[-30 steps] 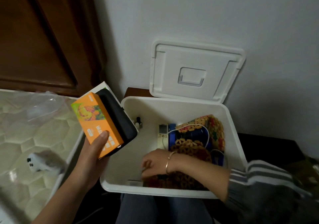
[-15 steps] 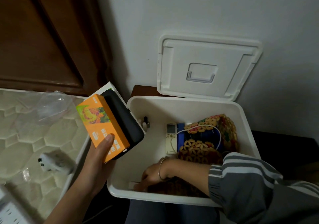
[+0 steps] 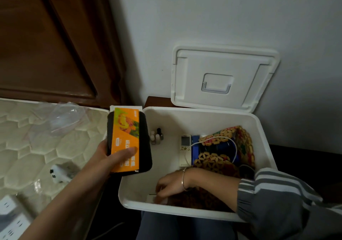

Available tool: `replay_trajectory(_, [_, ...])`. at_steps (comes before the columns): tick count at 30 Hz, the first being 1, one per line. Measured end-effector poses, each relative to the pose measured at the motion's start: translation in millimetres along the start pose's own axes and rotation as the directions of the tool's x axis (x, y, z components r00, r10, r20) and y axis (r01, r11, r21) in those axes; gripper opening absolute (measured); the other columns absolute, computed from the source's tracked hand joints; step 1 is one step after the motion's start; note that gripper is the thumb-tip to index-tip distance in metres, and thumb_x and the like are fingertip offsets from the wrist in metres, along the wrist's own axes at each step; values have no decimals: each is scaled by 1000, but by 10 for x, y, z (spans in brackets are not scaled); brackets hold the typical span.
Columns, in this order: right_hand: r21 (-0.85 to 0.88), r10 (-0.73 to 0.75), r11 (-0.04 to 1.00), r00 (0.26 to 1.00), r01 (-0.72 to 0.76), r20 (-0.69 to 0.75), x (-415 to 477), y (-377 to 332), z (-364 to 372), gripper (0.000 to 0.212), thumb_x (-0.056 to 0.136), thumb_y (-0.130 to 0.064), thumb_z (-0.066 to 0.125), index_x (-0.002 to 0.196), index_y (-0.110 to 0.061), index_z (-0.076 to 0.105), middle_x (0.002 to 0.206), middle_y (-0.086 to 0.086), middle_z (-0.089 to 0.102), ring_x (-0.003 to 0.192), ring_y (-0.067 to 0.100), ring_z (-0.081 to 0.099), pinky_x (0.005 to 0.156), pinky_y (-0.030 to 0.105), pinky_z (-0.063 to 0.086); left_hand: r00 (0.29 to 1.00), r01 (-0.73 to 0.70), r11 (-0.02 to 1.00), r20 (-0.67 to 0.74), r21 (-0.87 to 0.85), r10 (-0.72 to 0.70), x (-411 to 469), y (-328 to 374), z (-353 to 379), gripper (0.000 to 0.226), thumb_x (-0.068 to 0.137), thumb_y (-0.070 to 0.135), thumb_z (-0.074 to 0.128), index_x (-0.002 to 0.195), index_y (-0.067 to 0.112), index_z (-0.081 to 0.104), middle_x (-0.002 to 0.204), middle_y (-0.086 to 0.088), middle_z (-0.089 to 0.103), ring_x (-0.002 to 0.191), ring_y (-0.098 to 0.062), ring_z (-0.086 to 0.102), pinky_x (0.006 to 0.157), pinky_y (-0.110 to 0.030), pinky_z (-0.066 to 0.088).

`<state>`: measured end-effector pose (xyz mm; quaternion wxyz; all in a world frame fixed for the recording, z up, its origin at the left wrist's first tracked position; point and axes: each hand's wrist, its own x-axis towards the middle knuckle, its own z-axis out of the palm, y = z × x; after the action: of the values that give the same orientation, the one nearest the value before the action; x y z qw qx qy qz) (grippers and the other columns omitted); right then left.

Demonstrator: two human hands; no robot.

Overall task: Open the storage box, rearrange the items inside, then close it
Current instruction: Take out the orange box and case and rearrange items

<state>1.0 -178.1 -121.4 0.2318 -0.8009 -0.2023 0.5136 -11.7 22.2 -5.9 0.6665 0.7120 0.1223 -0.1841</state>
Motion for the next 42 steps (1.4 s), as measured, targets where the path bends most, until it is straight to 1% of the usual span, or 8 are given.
replay_trajectory(5, [-335, -99, 942, 977, 31, -188, -327, 61, -53, 46, 82, -50, 58, 112, -16, 54, 106, 5, 59, 91, 23, 56, 73, 30, 47, 993, 106, 823, -100, 559, -60, -13, 68, 117, 103, 47, 55, 85, 134, 29, 35, 104, 6, 65, 85, -16, 68, 74, -32, 55])
replay_trajectory(8, [-406, -149, 914, 945, 20, -290, -501, 165, -17, 31, 79, -47, 63, 89, -20, 52, 88, 0, 53, 81, 22, 56, 74, 35, 53, 995, 91, 629, -96, 772, -25, -3, 26, 258, 96, 64, 51, 80, 140, 27, 27, 93, 11, 54, 75, -8, 55, 63, -25, 44])
replay_trajectory(12, [-318, -137, 948, 905, 2, -402, -712, 391, -18, 55, 77, -54, 64, 116, -18, 51, 109, 1, 54, 91, 18, 53, 76, 28, 46, 997, 73, 464, -80, 883, -5, -15, -40, 458, 87, 70, 55, 71, 137, 23, 25, 104, 2, 56, 84, -15, 57, 69, -29, 45])
replay_trajectory(16, [-190, -79, 982, 883, -12, -464, -839, 520, -6, 66, 74, -61, 63, 125, -22, 46, 113, -2, 52, 96, 15, 51, 82, 30, 48, 997, 76, 350, -83, 934, 6, -9, -164, 689, 79, 76, 55, 63, 136, 21, 26, 113, -4, 56, 100, -23, 61, 82, -36, 52])
replay_trajectory(23, [-28, -21, 1000, 862, 8, -507, -922, 644, -51, 53, 70, -63, 65, 108, -28, 54, 102, -4, 57, 90, 15, 55, 79, 38, 52, 981, 196, 197, -192, 961, -36, 200, -511, 934, 94, 85, 52, 57, 152, 9, 7, 140, -14, 43, 125, -30, 50, 93, -38, 47])
replay_trajectory(34, [84, 0, 995, 863, 49, -504, -845, 774, -77, 62, 65, -69, 64, 114, -32, 52, 107, -7, 57, 95, 9, 55, 84, 37, 53, 975, 211, 108, -202, 971, -90, 416, -938, 1106, 106, 90, 53, 52, 148, 9, -25, 149, -17, 24, 122, -26, 52, 94, -36, 47])
replay_trajectory(39, [86, -22, 993, 863, 76, -505, -867, 773, -79, 59, 67, -66, 63, 113, -30, 53, 106, -8, 56, 93, 8, 55, 82, 32, 53, 999, 14, -296, -1, 955, 42, 483, -905, 1181, 107, 91, 38, 57, 144, 28, -36, 158, -13, -24, 138, -43, 20, 87, -49, 50])
replay_trajectory(42, [112, -25, 989, 865, 93, -501, -892, 764, -79, 61, 66, -67, 63, 114, -30, 53, 104, -10, 57, 93, 8, 56, 82, 31, 53, 986, -155, -458, 166, 875, -16, 550, -918, 1152, 102, 91, 44, 53, 144, 27, -32, 151, -10, -41, 146, -41, -17, 106, -65, 21])
